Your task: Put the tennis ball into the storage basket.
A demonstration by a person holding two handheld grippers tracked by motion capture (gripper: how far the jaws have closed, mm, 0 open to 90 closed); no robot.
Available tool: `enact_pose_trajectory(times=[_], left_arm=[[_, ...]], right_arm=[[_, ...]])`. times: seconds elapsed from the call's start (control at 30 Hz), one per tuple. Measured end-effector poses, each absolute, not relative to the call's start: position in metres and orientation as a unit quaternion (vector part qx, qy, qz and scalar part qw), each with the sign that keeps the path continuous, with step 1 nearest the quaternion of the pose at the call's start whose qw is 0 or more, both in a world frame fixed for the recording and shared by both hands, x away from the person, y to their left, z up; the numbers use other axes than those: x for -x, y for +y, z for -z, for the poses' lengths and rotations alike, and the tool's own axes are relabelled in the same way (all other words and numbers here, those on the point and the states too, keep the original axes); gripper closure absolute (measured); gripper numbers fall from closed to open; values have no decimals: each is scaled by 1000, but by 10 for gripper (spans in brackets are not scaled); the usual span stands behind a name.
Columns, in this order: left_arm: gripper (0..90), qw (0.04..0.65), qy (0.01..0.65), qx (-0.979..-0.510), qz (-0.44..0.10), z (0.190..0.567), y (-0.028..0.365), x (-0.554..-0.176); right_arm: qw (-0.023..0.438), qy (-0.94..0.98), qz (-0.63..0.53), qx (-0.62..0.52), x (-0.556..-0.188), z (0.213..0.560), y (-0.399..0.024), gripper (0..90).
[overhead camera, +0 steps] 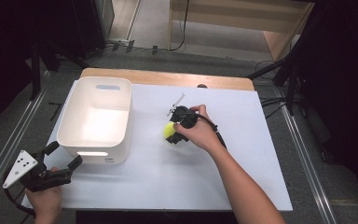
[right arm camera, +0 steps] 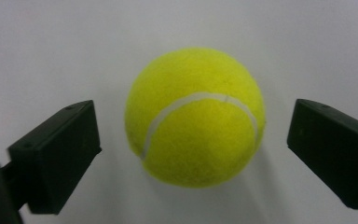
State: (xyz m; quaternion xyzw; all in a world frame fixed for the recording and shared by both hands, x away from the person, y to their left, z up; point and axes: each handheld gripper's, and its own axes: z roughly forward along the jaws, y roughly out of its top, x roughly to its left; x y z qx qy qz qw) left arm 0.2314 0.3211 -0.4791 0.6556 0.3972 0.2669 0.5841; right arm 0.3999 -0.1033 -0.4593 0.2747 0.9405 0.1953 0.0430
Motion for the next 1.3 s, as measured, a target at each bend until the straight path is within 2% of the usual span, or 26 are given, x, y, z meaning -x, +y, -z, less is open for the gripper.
enact_pose_trajectory(times=[0.63, 0.7, 0.9, 1.3], left_arm=[[0, 585, 397, -655, -266, 479, 321, -231], [0, 585, 396, -656, -267, 479, 321, -231], [0, 585, 397, -655, -267, 479, 321, -231], [0, 584, 396, -656, -267, 479, 321, -231]], right_arm=[[27, 943, -178, -278, -406, 470, -93, 65], [27, 944, -178, -277, -406, 470, -93, 109], [28, 945, -178, -272, -407, 472, -93, 115], [28, 945, -170, -278, -407, 474, -91, 188]])
